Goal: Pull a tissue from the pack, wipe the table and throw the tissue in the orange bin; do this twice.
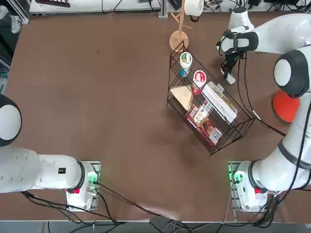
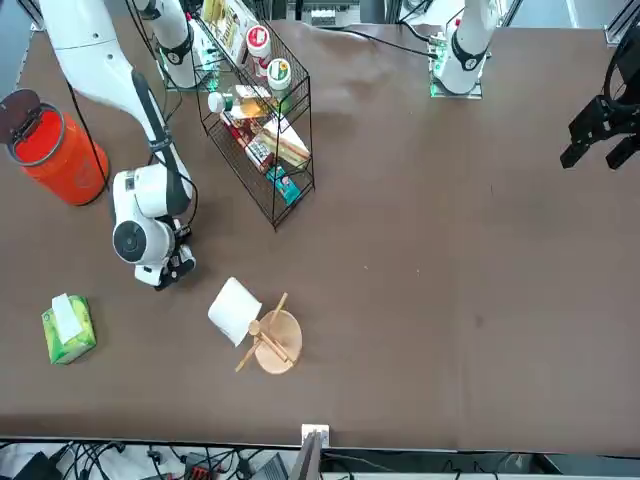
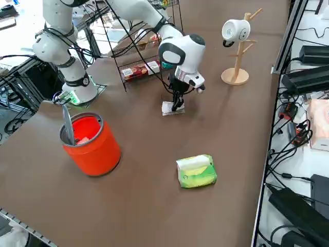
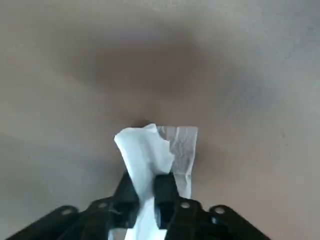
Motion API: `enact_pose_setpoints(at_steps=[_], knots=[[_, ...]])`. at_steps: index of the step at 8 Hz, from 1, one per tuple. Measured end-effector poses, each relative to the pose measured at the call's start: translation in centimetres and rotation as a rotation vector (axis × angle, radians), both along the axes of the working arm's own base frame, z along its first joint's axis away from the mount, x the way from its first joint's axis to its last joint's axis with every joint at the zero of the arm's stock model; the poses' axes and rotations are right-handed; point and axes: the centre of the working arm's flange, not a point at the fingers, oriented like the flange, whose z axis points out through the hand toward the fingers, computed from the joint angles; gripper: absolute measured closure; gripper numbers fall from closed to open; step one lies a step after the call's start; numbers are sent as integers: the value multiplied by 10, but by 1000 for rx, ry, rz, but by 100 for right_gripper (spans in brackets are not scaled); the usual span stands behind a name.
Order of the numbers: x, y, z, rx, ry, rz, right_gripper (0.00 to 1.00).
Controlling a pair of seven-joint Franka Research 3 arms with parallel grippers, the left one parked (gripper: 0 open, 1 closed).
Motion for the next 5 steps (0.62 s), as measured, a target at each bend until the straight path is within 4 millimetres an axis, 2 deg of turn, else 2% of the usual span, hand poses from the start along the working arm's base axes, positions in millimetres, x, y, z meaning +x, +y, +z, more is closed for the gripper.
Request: enact_pose_setpoints(at_steps=[1, 3, 5], knots=[[1, -2, 1, -2, -2, -3, 97], [1, -5, 1, -4, -6, -8, 98], [4, -20, 5, -21, -13, 1, 98]])
